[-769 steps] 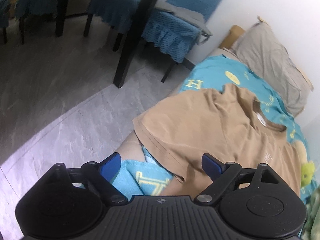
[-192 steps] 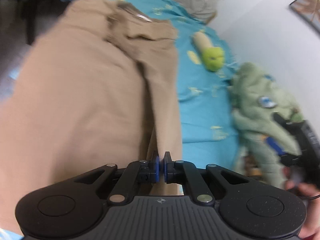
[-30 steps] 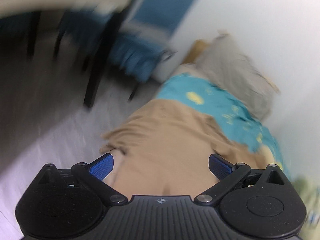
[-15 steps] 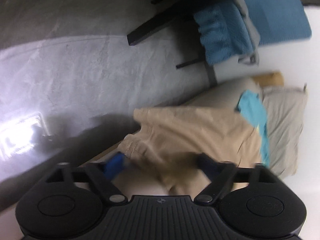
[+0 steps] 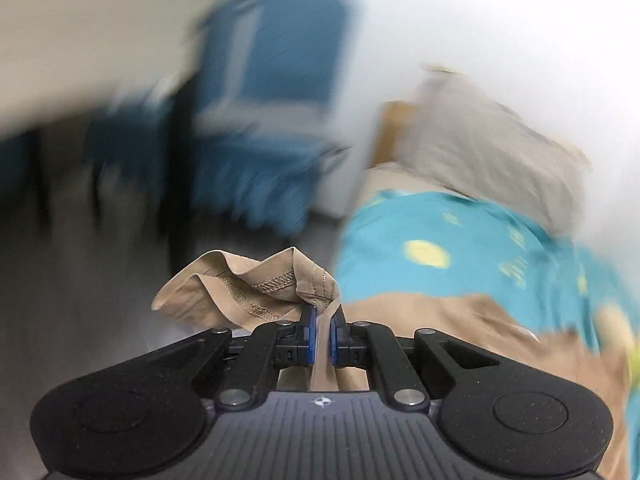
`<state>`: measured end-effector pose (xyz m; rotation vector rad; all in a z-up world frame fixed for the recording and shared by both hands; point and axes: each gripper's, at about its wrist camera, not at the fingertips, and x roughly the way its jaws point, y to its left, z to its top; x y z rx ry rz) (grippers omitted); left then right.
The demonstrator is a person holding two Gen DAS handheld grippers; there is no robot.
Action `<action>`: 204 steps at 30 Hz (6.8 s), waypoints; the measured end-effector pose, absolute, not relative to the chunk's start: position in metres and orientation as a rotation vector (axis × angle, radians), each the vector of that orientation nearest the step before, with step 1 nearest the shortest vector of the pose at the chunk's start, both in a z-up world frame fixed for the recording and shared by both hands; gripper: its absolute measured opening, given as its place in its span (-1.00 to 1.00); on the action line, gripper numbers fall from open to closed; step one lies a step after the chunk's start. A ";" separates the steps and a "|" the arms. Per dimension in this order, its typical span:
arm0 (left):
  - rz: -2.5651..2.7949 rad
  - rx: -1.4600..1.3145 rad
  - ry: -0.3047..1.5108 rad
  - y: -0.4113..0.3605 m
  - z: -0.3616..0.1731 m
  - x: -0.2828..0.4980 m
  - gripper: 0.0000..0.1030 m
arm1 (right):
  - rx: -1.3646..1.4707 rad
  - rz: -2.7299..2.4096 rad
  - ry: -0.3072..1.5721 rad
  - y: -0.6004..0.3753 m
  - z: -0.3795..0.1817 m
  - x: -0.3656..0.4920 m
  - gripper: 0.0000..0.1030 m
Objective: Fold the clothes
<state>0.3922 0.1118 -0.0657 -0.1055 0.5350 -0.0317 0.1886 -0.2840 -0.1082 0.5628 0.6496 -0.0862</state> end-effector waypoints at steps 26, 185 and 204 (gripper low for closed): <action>-0.364 0.137 0.572 -0.100 -0.083 0.262 0.67 | 0.591 -0.119 0.471 -0.347 -0.086 0.159 0.91; 0.037 -0.194 1.312 0.120 -0.119 0.136 0.52 | 0.519 0.023 0.650 -0.300 -0.096 0.101 0.69; -0.543 0.098 1.369 0.157 -0.136 0.154 0.40 | 0.584 0.009 0.708 -0.309 -0.112 0.107 0.69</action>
